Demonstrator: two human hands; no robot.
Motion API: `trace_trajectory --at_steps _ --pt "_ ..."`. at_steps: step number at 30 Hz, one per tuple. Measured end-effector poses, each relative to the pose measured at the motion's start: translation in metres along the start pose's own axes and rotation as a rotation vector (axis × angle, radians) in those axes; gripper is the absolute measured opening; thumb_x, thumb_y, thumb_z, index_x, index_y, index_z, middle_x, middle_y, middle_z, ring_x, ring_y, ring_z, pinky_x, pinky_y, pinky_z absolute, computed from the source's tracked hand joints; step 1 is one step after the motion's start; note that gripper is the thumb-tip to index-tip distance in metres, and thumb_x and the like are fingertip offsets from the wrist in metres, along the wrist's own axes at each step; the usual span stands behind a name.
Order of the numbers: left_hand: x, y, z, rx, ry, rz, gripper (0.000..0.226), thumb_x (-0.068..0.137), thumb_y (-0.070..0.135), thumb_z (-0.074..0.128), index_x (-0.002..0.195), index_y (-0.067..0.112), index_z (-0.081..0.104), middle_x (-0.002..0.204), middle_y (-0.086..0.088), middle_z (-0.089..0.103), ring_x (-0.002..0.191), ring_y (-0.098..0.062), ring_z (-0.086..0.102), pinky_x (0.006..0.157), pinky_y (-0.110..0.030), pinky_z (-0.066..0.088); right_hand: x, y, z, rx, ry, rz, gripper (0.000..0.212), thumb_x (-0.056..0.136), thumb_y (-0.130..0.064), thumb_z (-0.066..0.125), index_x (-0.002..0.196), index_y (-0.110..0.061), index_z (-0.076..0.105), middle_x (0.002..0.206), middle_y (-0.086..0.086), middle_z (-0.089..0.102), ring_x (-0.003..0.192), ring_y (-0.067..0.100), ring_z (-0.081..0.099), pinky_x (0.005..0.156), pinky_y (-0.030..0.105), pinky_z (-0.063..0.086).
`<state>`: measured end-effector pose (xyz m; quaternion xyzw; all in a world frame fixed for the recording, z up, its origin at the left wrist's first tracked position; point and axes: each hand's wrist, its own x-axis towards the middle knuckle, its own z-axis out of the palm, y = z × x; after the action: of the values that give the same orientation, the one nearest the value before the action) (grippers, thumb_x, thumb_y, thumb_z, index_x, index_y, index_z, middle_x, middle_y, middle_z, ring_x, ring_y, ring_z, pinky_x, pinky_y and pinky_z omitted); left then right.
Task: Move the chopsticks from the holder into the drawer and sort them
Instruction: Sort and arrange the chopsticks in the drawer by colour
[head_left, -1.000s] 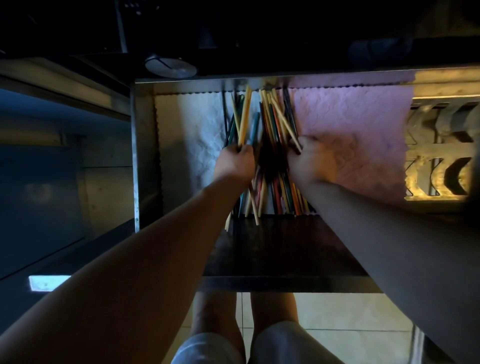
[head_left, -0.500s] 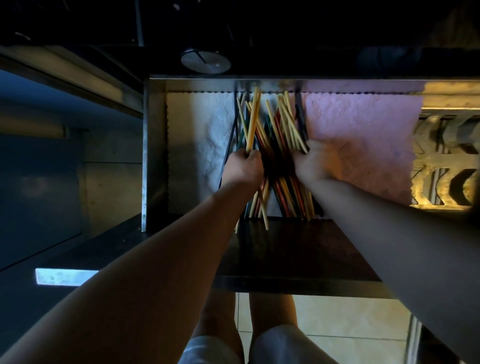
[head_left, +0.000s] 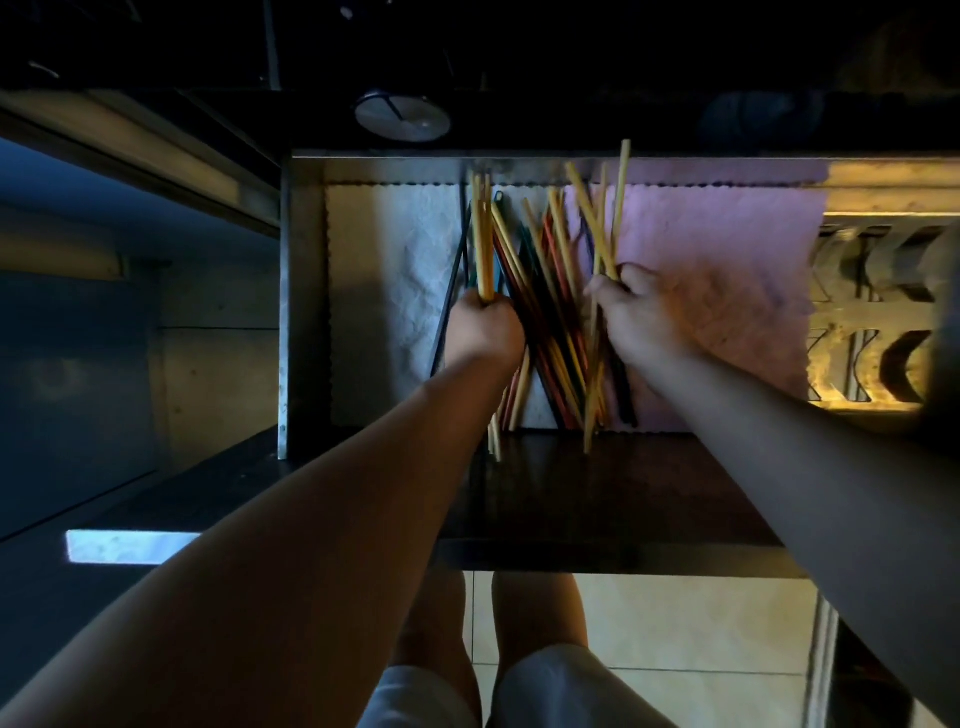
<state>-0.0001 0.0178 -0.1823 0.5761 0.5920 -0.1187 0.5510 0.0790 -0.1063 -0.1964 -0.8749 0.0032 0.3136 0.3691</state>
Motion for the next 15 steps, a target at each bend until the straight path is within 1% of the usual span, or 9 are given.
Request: trace_trajectory --at_steps 1,2,4,5,7,9,11,13,15 --pt "0.000 0.000 0.002 -0.024 0.030 -0.017 0.023 0.089 0.011 0.048 0.099 0.017 0.066 0.079 -0.004 0.066 0.074 -0.025 0.065 0.066 -0.032 0.054 -0.001 0.000 0.000 0.010 0.001 -0.004 0.022 0.093 -0.026 0.051 0.072 -0.020 0.055 0.053 -0.010 0.050 0.049 0.001 0.046 0.045 0.014 0.033" --pt "0.000 0.000 0.005 -0.053 0.053 -0.034 0.021 0.088 0.011 0.050 0.096 0.019 0.068 0.075 -0.001 0.066 0.068 -0.020 0.064 0.059 -0.027 0.049 -0.002 0.000 0.000 0.029 -0.004 -0.005 0.023 0.094 -0.027 0.048 0.072 -0.022 0.053 0.054 -0.009 0.051 0.050 0.002 0.047 0.047 0.017 0.035" --pt "-0.003 0.000 0.011 -0.093 0.085 -0.055 0.011 0.085 0.016 0.058 0.081 0.021 0.067 0.065 0.006 0.064 0.054 -0.010 0.062 0.046 -0.019 0.042 -0.005 0.001 0.001 0.118 -0.015 -0.007 0.021 0.091 -0.032 0.045 0.071 -0.026 0.050 0.051 -0.007 0.052 0.045 0.006 0.049 0.048 0.022 0.036" --pt "-0.004 -0.001 0.014 -0.103 0.092 -0.061 0.008 0.083 0.020 0.063 0.076 0.022 0.066 0.062 0.007 0.063 0.051 -0.007 0.061 0.043 -0.017 0.041 -0.006 0.002 0.001 0.138 -0.006 -0.015 0.020 0.088 -0.035 0.044 0.070 -0.029 0.050 0.052 -0.007 0.052 0.045 0.008 0.050 0.048 0.023 0.038" --pt "-0.005 -0.004 0.020 -0.101 0.096 -0.074 0.004 0.081 0.024 0.067 0.080 0.021 0.068 0.064 0.007 0.063 0.059 -0.011 0.063 0.050 -0.019 0.043 -0.009 0.001 -0.001 0.163 0.019 -0.029 0.020 0.085 -0.043 0.045 0.068 -0.036 0.053 0.056 -0.007 0.049 0.048 0.012 0.047 0.049 0.028 0.038" --pt "-0.004 -0.007 0.027 -0.090 0.118 -0.084 0.012 0.081 0.027 0.068 0.090 0.020 0.069 0.071 0.005 0.065 0.066 -0.016 0.064 0.057 -0.023 0.047 -0.012 -0.001 -0.003 0.223 0.033 -0.037 0.021 0.080 -0.052 0.044 0.066 -0.040 0.056 0.051 -0.010 0.047 0.045 0.010 0.043 0.047 0.027 0.035" --pt "-0.003 -0.009 0.034 -0.084 0.155 -0.076 0.018 0.081 0.029 0.068 0.095 0.018 0.070 0.077 0.001 0.068 0.068 -0.018 0.066 0.060 -0.027 0.053 -0.014 -0.004 -0.004 0.245 0.032 -0.042 0.024 0.077 -0.057 0.044 0.065 -0.041 0.057 0.046 -0.012 0.047 0.041 0.007 0.042 0.046 0.025 0.033" --pt "-0.001 -0.010 0.038 -0.055 0.181 -0.063 0.015 0.082 0.029 0.068 0.093 0.019 0.070 0.080 0.000 0.069 0.067 -0.017 0.065 0.057 -0.025 0.051 -0.014 -0.007 -0.005 0.260 0.023 -0.042 0.024 0.078 -0.055 0.045 0.065 -0.038 0.057 0.046 -0.012 0.048 0.041 0.009 0.042 0.046 0.027 0.035" --pt "0.000 -0.009 0.040 -0.007 0.194 -0.056 0.010 0.083 0.031 0.067 0.082 0.022 0.065 0.075 0.000 0.067 0.060 -0.013 0.061 0.047 -0.020 0.041 -0.015 -0.008 -0.006 0.269 0.009 -0.039 0.024 0.083 -0.050 0.047 0.065 -0.035 0.057 0.047 -0.011 0.049 0.044 0.011 0.044 0.047 0.030 0.036"
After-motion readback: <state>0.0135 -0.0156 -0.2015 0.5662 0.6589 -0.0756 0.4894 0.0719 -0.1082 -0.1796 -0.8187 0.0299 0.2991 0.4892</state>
